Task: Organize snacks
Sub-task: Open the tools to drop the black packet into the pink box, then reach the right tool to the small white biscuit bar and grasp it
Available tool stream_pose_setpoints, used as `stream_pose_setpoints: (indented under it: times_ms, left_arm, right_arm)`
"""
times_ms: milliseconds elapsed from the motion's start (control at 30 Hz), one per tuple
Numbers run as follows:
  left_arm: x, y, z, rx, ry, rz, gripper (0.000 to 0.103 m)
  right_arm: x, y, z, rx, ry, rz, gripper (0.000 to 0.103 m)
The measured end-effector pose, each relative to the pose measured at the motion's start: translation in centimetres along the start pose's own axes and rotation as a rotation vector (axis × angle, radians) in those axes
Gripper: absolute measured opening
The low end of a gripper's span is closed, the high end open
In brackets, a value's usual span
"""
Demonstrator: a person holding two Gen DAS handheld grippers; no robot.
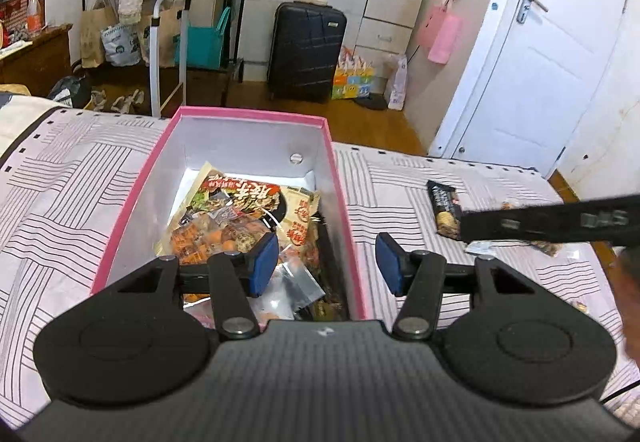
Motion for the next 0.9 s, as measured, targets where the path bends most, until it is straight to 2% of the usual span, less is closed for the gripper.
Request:
stream_pose_setpoints:
  times_ms: [100,233,333,400,467,633,800,900]
  left_arm:
    - [-2.0,1.2,0.5,-0.014,-0.029,-0.028,0.053]
    - [-5.3,2.2,0.9,-0.005,-0.081,-0.073,0.053]
    - [-7.9,2.4,0.7,0.018,-0.121,-0.105,0.053]
    - [-9.7,2.2,0.7,0.033,-0.153,-0.121,0.054]
    - [-11.7,1.7,0.7,0.042,-0.191,-0.136,0.056]
    - [-15.4,-0.3,1.0,0.070,-0.265,-0.154,0.059]
    - [-18.3,-3.4,0.8,0.097,-0.297,-0.189,0.060]
    - [-19.2,-5.8,0.8,0.124,-0.296,-0.200,0.060]
  right_arm:
    - [-3.2,3.6,-1.0,0.008,-0.004,-0.068,0.034]
    - [-7.2,8.6,-2.9,-0.032,-0.024,-0.078,0.035]
    - [-10.1,10.6,-4.6,-0.032,-0.060,-0.097,0.036]
    - [-12.2,11.3,-5.6,-0.021,-0.104,-0.135,0.042]
    - [-14.9,10.9,-6.6,0.019,-0.180,-0.180,0.052]
    - [-20.4,7.9,-9.7,0.191,-0.305,-0.264,0.053]
    - [-23.0,4.8,-12.1,0.286,-0.412,-0.229,0.060]
    - [-24.1,3.3,-13.5,0.345,-0.445,-0.255,0.060]
Point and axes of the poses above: each gripper's, at about its wrist camera, not at the fingertips, and y roughly against the way its jaws point, x to its left, z to its top, the point moved 9 cm from there along -y, roughly the way its jaws point, and after that the axes turned 12 degrees about -z, right-handed, at the moved point
